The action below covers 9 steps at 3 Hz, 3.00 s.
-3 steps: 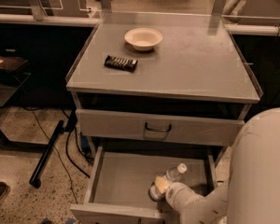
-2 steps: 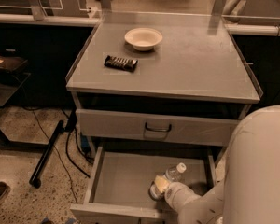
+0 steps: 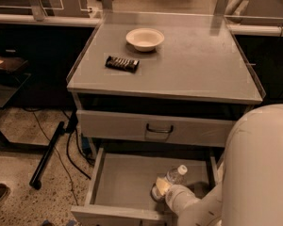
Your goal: Place blue plastic bottle into middle drawer
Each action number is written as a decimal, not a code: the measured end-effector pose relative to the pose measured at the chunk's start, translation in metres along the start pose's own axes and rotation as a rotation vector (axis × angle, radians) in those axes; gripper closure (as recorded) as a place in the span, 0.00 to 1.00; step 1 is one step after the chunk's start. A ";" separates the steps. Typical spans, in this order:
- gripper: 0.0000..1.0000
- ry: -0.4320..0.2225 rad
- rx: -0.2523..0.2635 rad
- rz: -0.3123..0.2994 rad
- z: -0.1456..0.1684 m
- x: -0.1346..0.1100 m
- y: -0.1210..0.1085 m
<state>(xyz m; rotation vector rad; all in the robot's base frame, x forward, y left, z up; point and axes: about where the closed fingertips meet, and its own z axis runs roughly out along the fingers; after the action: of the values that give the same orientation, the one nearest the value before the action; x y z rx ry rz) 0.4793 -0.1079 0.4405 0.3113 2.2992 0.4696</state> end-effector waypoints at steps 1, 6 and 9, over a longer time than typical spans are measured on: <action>1.00 -0.003 0.004 -0.016 0.009 0.001 0.002; 1.00 -0.042 0.043 -0.073 0.025 0.010 0.002; 1.00 -0.030 0.004 -0.068 0.028 0.012 0.005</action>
Offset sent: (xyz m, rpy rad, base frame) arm 0.0137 0.0062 -0.0173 -0.0455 -0.0084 0.0211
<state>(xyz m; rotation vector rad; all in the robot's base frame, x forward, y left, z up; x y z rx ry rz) 0.4923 -0.0926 0.4169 0.2395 2.2738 0.4229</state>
